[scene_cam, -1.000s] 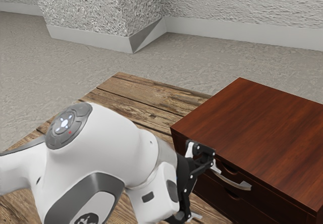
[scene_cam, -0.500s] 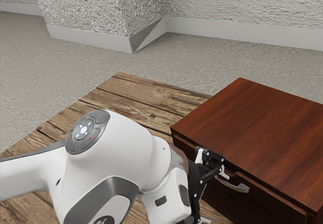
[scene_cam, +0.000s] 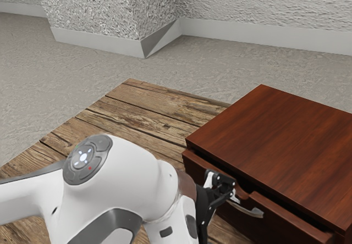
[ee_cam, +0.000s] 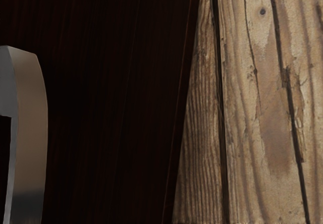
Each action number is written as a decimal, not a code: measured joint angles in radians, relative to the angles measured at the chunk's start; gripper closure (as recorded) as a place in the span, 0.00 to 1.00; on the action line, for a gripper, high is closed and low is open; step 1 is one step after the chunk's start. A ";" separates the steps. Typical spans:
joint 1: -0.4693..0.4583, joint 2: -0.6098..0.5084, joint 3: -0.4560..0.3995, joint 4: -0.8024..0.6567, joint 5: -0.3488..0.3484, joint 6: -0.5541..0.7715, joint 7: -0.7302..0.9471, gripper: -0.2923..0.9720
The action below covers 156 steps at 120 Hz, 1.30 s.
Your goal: Pull the drawer handle with one arm to open the drawer
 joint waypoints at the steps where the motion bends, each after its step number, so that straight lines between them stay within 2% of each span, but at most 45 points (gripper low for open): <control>1: 0.000 -0.002 0.000 -0.001 0.000 0.000 0.000 0.29; 38: -0.005 -0.080 -0.009 -0.053 0.003 0.001 -0.013 0.43; 51: -0.015 -0.120 -0.011 -0.086 0.017 0.003 -0.019 0.42; 66: -0.019 -0.156 -0.012 -0.105 0.024 -0.002 -0.025 0.51; 71: -0.016 -0.166 -0.021 -0.110 0.007 -0.004 -0.027 0.53; 86: -0.009 -0.183 -0.061 -0.115 -0.067 -0.011 -0.033 0.42; 101: -0.008 -0.188 -0.081 -0.115 -0.101 -0.016 -0.037 0.33; 156: -0.006 -0.247 -0.084 -0.137 -0.119 -0.056 -0.051 0.27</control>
